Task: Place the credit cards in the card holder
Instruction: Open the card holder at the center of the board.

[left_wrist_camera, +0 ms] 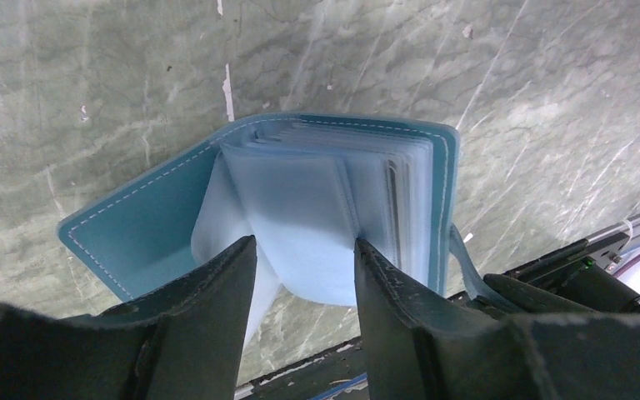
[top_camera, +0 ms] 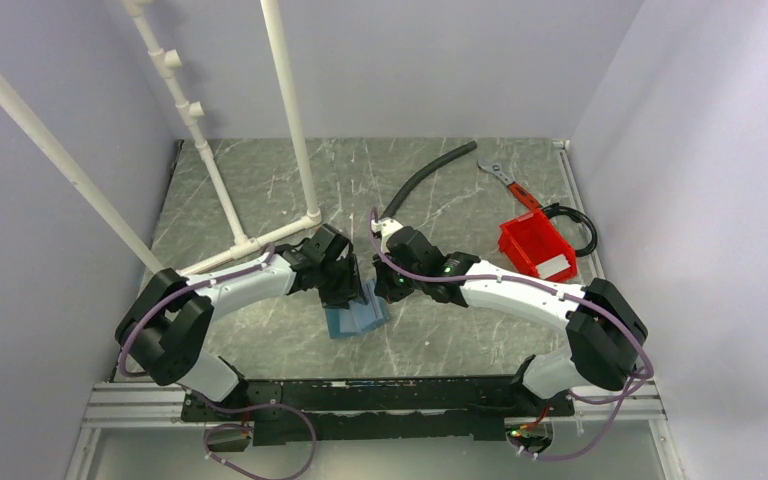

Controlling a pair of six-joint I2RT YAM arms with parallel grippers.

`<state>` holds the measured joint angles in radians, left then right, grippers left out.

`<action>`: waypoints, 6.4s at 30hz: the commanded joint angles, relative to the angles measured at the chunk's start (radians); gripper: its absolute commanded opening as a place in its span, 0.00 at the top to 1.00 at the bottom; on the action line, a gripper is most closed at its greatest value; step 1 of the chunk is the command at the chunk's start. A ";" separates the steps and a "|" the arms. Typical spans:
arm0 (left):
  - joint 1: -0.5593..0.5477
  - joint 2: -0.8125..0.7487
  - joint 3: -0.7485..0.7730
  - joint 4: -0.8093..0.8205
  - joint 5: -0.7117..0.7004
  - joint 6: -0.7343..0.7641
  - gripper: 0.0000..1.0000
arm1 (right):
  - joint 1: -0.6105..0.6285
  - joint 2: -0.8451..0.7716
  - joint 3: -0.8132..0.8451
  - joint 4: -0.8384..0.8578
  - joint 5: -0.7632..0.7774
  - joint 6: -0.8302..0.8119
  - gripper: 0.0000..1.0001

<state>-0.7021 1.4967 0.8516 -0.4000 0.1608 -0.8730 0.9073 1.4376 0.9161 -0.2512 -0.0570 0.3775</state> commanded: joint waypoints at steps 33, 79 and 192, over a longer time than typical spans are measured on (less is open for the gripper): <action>-0.008 -0.249 -0.054 -0.043 0.005 0.015 0.25 | 0.012 -0.070 0.082 0.003 -0.018 -0.005 1.00; 0.127 -0.059 -0.352 0.362 0.196 -0.150 0.61 | -0.237 0.062 -0.276 0.238 -0.096 0.074 1.00; 0.129 0.072 -0.140 0.581 0.354 -0.124 0.66 | -0.232 -0.080 -0.278 0.331 -0.349 0.113 0.08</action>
<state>-0.5610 1.6276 0.6659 0.2340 0.5411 -1.0309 0.6670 1.4063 0.6430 0.0139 -0.3706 0.4942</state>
